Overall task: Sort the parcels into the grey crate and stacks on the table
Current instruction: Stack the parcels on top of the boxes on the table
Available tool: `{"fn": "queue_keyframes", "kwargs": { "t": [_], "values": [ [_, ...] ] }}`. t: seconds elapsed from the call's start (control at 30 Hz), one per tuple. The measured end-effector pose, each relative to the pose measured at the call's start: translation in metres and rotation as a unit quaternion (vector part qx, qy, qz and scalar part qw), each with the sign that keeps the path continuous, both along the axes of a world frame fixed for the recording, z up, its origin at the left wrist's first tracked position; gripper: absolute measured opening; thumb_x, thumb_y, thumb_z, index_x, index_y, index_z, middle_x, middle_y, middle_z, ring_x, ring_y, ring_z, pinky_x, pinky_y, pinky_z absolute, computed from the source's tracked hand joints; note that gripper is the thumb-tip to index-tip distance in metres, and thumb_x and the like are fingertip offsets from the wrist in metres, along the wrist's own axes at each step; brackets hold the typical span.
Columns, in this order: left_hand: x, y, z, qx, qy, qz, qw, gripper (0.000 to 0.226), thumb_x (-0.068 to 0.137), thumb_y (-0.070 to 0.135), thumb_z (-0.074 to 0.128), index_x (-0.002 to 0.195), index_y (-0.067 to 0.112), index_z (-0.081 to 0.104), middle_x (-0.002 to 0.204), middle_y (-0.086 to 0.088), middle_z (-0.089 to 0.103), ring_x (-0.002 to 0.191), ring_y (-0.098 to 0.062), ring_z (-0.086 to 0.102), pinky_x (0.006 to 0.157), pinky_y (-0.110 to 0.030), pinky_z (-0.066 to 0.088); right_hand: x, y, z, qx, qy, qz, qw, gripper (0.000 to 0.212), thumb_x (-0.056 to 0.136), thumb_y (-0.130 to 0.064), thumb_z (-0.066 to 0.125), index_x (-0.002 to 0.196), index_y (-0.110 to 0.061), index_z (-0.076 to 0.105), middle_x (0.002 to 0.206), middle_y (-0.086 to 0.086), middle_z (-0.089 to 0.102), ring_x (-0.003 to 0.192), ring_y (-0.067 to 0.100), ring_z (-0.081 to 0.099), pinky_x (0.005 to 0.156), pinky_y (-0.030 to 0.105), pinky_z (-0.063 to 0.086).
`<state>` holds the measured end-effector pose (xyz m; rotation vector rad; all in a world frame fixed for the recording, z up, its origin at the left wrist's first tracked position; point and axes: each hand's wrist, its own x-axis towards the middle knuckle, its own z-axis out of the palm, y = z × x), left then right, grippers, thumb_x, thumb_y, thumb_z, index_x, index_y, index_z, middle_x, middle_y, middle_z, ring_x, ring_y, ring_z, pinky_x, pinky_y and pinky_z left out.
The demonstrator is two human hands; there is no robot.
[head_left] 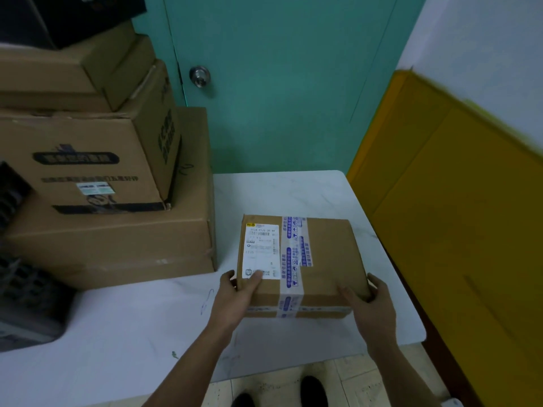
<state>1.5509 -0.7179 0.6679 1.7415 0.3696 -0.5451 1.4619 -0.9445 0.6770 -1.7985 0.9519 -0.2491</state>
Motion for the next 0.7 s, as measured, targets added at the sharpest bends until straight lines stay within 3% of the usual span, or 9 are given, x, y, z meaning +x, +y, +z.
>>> {"fn": "queue_keyframes", "kwargs": {
  "t": [0.07,0.13,0.27,0.37,0.5,0.6,0.7],
  "values": [
    [0.002,-0.004,0.001,0.001,-0.006,0.022,1.000,0.065,0.088,0.052,0.067,0.135,0.014,0.044,0.123,-0.003,0.060,0.092,-0.011,0.058,0.085,-0.033,0.046,0.001,-0.003,-0.003,-0.006,-0.004,0.012,1.000,0.065,0.084,-0.033,0.077,0.140,-0.017,0.047,0.135,0.008,0.057,0.104,0.021,0.055,0.090,0.039,0.049],
    [0.004,-0.010,0.004,0.012,-0.019,0.041,0.999,0.057,0.087,0.055,0.067,0.125,0.018,0.045,0.127,-0.007,0.058,0.093,-0.013,0.057,0.081,-0.032,0.047,0.006,-0.005,-0.005,-0.005,-0.003,0.025,1.000,0.065,0.085,-0.033,0.076,0.141,-0.018,0.047,0.133,0.005,0.058,0.105,0.020,0.055,0.094,0.042,0.050],
    [0.020,-0.021,0.011,0.049,-0.007,0.053,0.997,0.076,0.085,0.068,0.058,0.144,0.024,0.040,0.142,-0.012,0.038,0.121,-0.035,0.052,0.094,-0.050,0.052,0.029,-0.016,-0.005,0.021,-0.015,0.052,0.998,0.065,0.085,-0.032,0.075,0.141,-0.025,0.043,0.121,-0.003,0.053,0.108,0.023,0.056,0.092,0.041,0.049],
    [0.033,-0.025,0.019,0.010,0.001,0.068,0.998,0.075,0.089,0.057,0.061,0.150,0.021,0.037,0.137,-0.011,0.051,0.118,-0.033,0.055,0.086,-0.046,0.053,0.054,-0.026,-0.007,0.054,-0.014,0.066,0.996,0.064,0.085,-0.031,0.076,0.139,-0.028,0.041,0.118,-0.002,0.053,0.106,0.027,0.060,0.090,0.043,0.051],
    [0.044,-0.028,0.018,0.022,-0.023,0.097,0.995,0.076,0.087,0.054,0.068,0.148,0.017,0.041,0.137,-0.009,0.059,0.118,-0.031,0.060,0.101,-0.051,0.051,0.090,-0.037,-0.011,0.080,-0.015,0.089,0.993,0.060,0.083,-0.026,0.079,0.131,-0.031,0.042,0.115,0.002,0.059,0.099,0.027,0.064,0.088,0.048,0.054],
    [0.053,-0.037,0.017,0.041,-0.022,0.135,0.990,0.054,0.093,0.056,0.059,0.128,0.015,0.052,0.124,-0.004,0.063,0.106,-0.027,0.061,0.094,-0.049,0.055,0.116,-0.040,-0.013,0.096,-0.017,0.103,0.990,0.059,0.085,-0.024,0.078,0.131,-0.030,0.041,0.114,0.003,0.058,0.097,0.026,0.062,0.086,0.044,0.053],
    [0.063,-0.049,0.026,0.019,-0.011,0.180,0.983,0.039,0.098,0.051,0.053,0.124,0.024,0.042,0.118,-0.002,0.053,0.096,-0.021,0.055,0.076,-0.039,0.052,0.138,-0.043,-0.014,0.111,-0.020,0.107,0.988,0.058,0.083,-0.023,0.079,0.127,-0.031,0.042,0.115,0.004,0.058,0.099,0.027,0.061,0.083,0.040,0.050]
  ]
}}
